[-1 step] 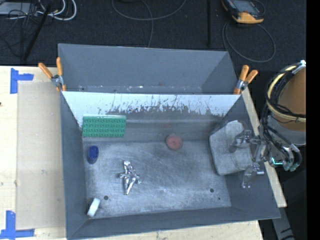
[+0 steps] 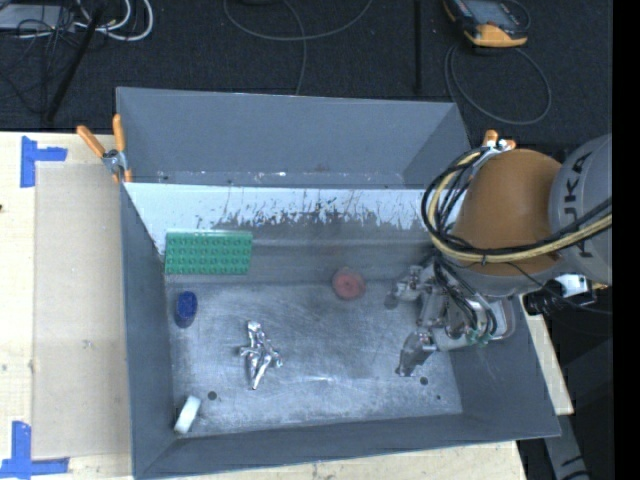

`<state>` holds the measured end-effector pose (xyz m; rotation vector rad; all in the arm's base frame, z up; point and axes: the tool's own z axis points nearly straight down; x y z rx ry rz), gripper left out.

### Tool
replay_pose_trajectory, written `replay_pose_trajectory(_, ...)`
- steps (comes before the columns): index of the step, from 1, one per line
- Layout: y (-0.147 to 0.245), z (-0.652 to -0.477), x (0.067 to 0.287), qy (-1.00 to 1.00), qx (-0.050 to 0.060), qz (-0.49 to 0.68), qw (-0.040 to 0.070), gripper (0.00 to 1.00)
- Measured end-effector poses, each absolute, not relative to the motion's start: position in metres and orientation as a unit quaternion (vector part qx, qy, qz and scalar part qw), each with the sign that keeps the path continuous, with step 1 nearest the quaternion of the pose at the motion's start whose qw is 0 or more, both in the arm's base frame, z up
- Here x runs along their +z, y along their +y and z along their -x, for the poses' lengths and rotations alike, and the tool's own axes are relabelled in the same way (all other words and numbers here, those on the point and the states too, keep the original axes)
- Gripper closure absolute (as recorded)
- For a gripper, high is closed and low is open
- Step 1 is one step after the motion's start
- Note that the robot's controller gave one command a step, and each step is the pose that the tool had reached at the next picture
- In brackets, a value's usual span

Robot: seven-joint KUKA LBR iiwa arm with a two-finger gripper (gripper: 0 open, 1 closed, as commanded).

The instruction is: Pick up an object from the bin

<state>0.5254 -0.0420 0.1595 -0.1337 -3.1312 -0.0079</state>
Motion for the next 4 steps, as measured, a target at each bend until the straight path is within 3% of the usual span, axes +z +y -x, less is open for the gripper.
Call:
replay_pose_trajectory(1,0.069,-0.568,0.156,-1.0,-0.002,0.018,-0.001,0.0)
replay_pose_trajectory(2,0.136,-0.524,0.071,-0.991,0.0,-0.135,0.001,0.0)
replay_pose_trajectory(3,0.137,-0.525,0.073,-0.991,0.0,-0.136,-0.001,1.0)
replay_pose_trajectory(4,0.121,-0.537,0.228,-0.992,0.0,-0.125,-0.004,1.0)
